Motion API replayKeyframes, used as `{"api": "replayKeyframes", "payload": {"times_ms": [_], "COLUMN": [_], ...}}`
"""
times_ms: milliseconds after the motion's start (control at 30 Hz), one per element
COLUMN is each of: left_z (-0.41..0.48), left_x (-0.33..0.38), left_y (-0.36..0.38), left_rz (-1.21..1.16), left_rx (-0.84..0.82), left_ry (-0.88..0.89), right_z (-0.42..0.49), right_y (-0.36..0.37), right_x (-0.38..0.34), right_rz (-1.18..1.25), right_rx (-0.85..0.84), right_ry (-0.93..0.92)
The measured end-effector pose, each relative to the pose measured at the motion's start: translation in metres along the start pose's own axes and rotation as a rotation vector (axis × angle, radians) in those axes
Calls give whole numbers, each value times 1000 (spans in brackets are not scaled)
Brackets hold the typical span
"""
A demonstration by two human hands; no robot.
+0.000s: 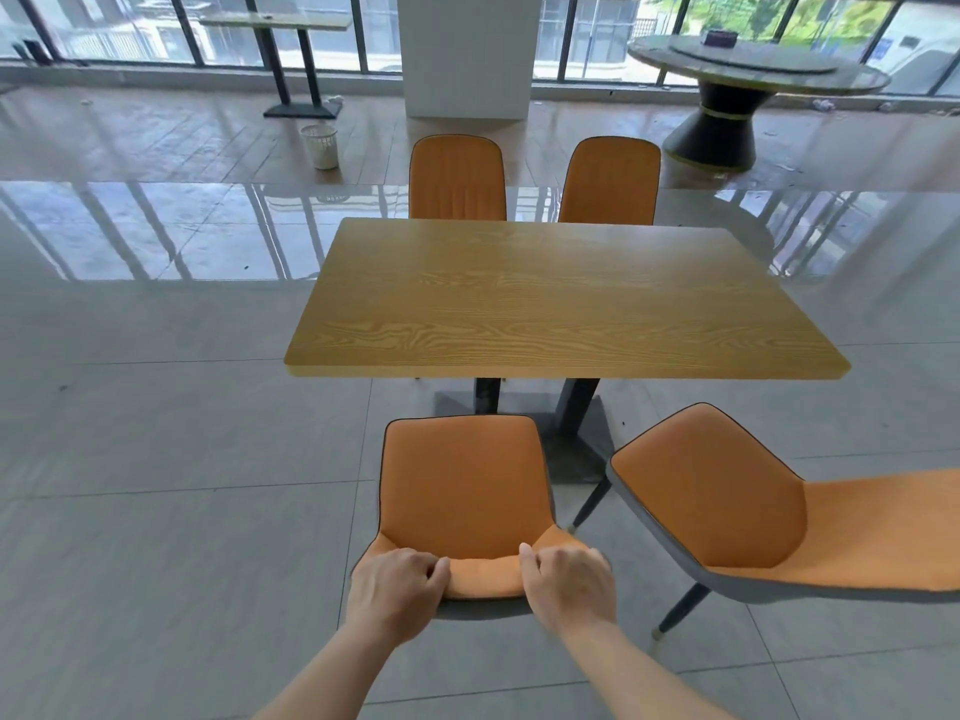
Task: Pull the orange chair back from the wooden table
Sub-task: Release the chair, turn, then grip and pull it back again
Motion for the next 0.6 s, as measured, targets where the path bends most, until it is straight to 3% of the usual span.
{"api": "replayKeyframes", "payload": {"times_ms": [600], "left_z": [-9], "left_x": [7], "left_y": [-5], "left_rz": [-36], "left_rx": [-31], "left_ry": [-12], "right_z": [-1], "right_y": [16], "right_x": [3], "right_rz": [30], "right_rx": [13], "right_ry": [32]}}
Point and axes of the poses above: each hand's wrist, its own z-axis towards the middle knuckle, its own y-axis out of the palm, x = y × z, the point moved 6 cm from there along z, towards the middle knuckle, and after that the axes turned 13 degrees about -z, right-handed, at the moved point
